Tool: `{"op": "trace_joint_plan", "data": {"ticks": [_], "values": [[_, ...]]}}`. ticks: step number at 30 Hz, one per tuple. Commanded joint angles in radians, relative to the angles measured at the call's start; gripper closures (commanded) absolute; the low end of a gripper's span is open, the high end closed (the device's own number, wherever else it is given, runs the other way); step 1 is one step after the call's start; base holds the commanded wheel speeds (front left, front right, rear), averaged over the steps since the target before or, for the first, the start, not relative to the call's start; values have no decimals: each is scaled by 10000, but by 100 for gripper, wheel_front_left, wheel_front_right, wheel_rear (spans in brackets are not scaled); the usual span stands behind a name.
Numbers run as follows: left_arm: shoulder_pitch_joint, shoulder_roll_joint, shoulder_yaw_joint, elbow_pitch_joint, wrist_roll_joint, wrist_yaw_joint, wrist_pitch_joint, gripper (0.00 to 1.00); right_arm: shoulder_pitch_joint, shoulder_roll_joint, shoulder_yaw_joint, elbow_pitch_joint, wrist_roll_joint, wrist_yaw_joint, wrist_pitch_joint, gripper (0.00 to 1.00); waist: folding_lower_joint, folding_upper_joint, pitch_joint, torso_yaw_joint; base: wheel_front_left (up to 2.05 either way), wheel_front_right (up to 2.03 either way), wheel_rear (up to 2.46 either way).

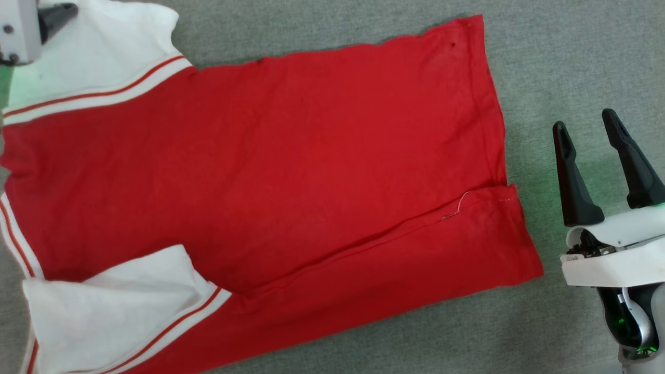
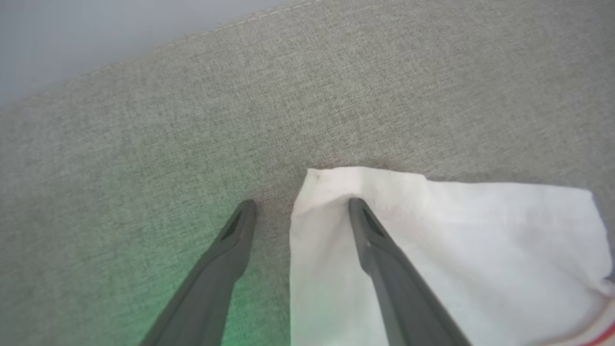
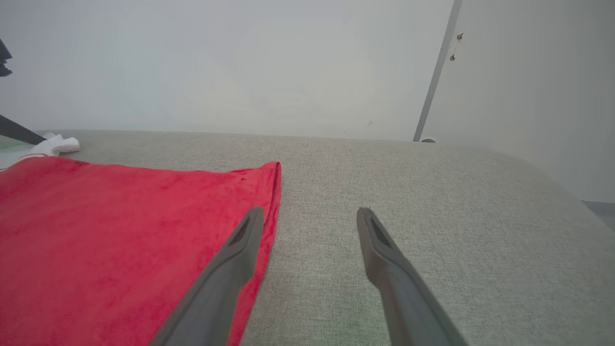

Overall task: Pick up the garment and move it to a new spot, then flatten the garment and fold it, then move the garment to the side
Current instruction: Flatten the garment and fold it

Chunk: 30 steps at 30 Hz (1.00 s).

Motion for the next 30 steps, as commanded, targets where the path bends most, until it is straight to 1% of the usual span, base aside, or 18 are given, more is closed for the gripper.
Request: {"op": "trace_joint_plan", "data": {"ticks": [1, 2, 4, 6, 10, 13, 18, 21, 25, 30], "values": [[353, -245, -177, 230, -158, -43, 387, 0, -164, -36, 70, 40, 81, -8, 75, 0, 0, 0, 71, 3, 0, 0, 0], [417, -333, -188, 308, -257, -27, 590, 0, -193, -66, 123, 42, 121, -8, 141, 0, 0, 0, 84, 16, 0, 0, 0], [561, -544, -194, 450, -516, -26, 1114, 100, -252, -176, 297, 4, 275, -8, 323, 0, 0, 0, 97, 46, 0, 0, 0], [628, -670, -212, 523, -656, 41, 1376, 100, -385, -307, 306, -99, 310, -9, 416, 0, 0, 0, 99, 72, 0, 0, 0], [546, -763, -187, 492, -665, 7, 1322, 100, -776, -445, 423, -253, 470, -9, 978, 0, 0, 0, 76, 135, 0, 0, 0], [489, -879, -152, 482, -686, -10, 1195, 100, -1230, -678, 606, -287, 776, -9, 1852, 0, 0, 0, 58, 209, 0, 0, 0], [354, -1064, -135, 491, -651, -71, 1022, 100, -2430, -1081, 846, 27, 1069, -8, 3559, 0, 0, 0, 36, 378, 0, 0, 0], [267, -1199, -140, 504, -640, -107, 950, 100, -3280, -1128, 1011, 540, 1375, -8, 4527, 0, 0, 0, 41, 499, 0, 0, 0], [162, -1350, -146, 552, -625, -177, 853, 100, -4363, -1222, 1423, 1527, 1730, -8, 5969, 0, 0, 0, 66, 644, 0, 0, 0], [40, -1469, -144, 666, -616, -234, 724, 100, -5510, -1239, 2184, 2751, 2348, -8, 7431, 0, 0, 0, 121, 781, 0, 0, 0]]}}
